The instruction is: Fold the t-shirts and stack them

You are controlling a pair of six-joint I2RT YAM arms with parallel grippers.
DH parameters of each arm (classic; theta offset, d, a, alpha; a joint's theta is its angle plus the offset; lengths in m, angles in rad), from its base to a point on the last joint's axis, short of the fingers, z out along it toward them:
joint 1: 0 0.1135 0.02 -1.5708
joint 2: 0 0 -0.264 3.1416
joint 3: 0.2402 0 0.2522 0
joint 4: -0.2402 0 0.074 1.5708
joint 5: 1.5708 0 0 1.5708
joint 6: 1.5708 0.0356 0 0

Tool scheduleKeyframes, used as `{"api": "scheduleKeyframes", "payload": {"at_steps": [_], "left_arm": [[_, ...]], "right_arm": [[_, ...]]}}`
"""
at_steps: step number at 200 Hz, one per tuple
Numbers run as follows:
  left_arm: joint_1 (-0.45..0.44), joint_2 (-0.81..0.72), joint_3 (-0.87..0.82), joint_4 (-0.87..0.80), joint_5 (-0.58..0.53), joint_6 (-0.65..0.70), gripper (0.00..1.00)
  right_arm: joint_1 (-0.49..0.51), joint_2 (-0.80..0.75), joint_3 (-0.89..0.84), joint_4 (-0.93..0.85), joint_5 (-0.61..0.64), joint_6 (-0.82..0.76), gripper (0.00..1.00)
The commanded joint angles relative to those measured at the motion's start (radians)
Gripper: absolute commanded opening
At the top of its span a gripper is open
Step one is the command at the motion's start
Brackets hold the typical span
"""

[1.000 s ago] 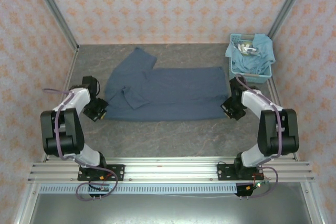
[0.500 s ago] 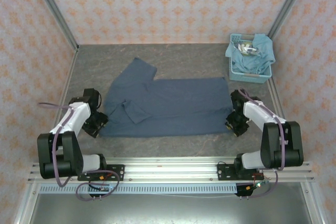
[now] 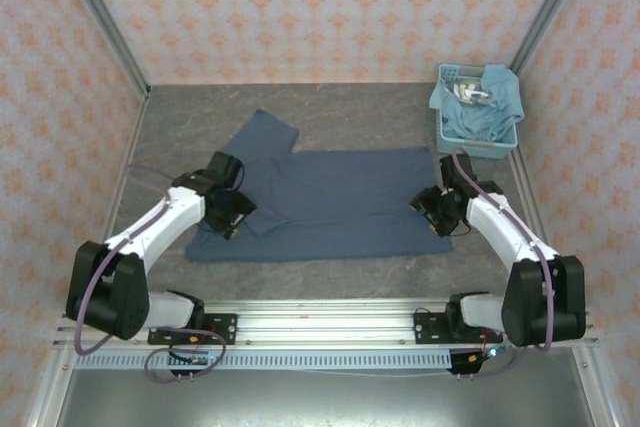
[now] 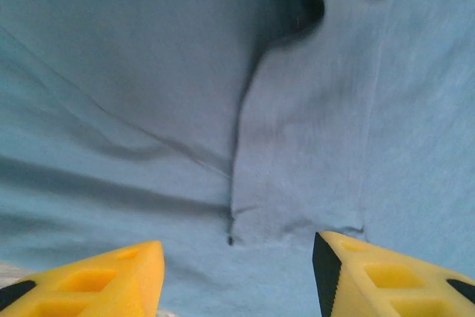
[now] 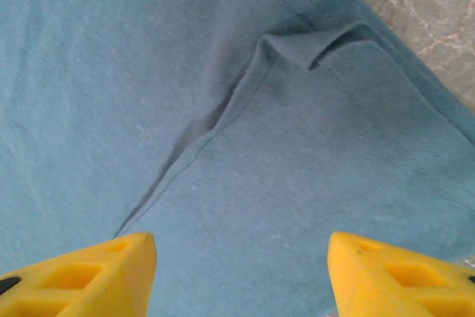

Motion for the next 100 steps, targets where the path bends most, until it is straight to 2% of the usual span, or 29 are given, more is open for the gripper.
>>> {"api": "scheduleKeyframes", "payload": {"at_steps": [1,61,83,100], "left_arm": [[-0.048,0.045,-0.017,0.106,0.032,-0.117,0.56],[-0.095,0.162,-0.011,0.153,0.015,-0.128,0.53],[-0.1,0.184,-0.003,0.168,0.015,-0.125,0.49],[-0.105,0.201,0.012,0.154,0.005,-0.119,0.41]], "right_arm": [[-0.017,0.041,0.036,0.054,-0.015,0.006,0.63],[-0.024,0.166,0.032,0.112,-0.006,0.089,0.58],[-0.024,0.173,0.036,0.117,-0.008,0.094,0.57],[-0.024,0.171,0.041,0.108,-0.003,0.094,0.57]]}}
